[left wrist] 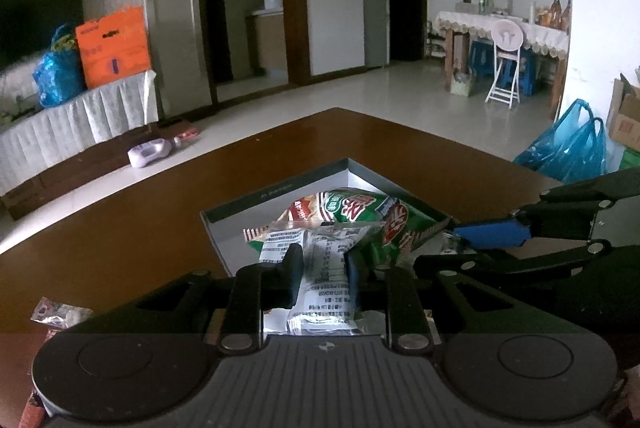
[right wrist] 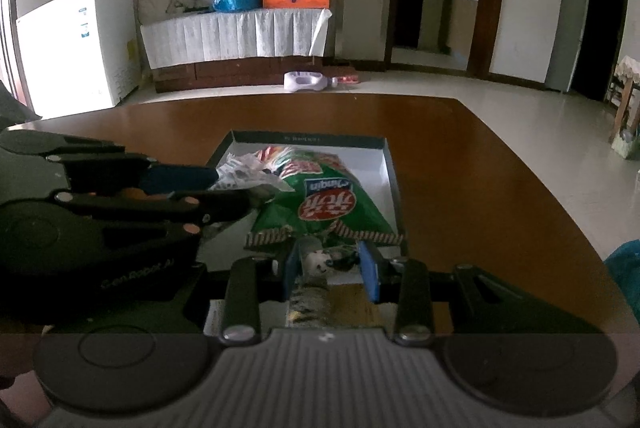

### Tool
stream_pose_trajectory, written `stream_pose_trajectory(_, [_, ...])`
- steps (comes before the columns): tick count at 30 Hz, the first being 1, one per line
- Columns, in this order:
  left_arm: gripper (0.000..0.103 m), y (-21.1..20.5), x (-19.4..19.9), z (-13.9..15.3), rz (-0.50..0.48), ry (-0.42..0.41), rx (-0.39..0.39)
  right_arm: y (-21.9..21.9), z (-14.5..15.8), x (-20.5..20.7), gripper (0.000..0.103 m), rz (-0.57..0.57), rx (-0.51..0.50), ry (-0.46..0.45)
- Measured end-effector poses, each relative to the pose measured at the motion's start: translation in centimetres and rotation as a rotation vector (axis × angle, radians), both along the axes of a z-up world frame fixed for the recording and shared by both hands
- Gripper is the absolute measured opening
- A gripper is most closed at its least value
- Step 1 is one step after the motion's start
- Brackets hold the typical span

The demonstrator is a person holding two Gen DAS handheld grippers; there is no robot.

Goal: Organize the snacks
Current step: 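Open left tool to drop white packet while right tool releases candy into box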

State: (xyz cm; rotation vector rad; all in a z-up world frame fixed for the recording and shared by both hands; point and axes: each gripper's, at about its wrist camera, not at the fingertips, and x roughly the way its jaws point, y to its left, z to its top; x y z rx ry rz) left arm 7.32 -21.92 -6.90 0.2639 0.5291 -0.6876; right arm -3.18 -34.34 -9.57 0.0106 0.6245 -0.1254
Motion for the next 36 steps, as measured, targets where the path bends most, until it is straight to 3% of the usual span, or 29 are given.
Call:
stream_pose_trajectory(4, [0.04,0.2,0.3,0.1,0.034,0.005,0.001,0.0,0.1,0.3,0.035,-0.008,0.0,-0.001])
stream_pose_trajectory(6, [0.054,0.5,0.5,0.1,0.065,0.006,-0.008,0.0,0.3,0.2,0.035,-0.013,-0.002,-0.009])
stream_pose_trajectory(18, [0.072,1.8,0.4,0.9,0.093,-0.017,-0.024,0.4,1.0,0.0,0.037,-0.015,-0.001,-0.049])
stream_pose_trajectory(36, [0.075,2.6,0.3,1.5,0.107,-0.037,-0.009,0.2,1.0,-0.1,0.05,0.001,-0.002,-0.048])
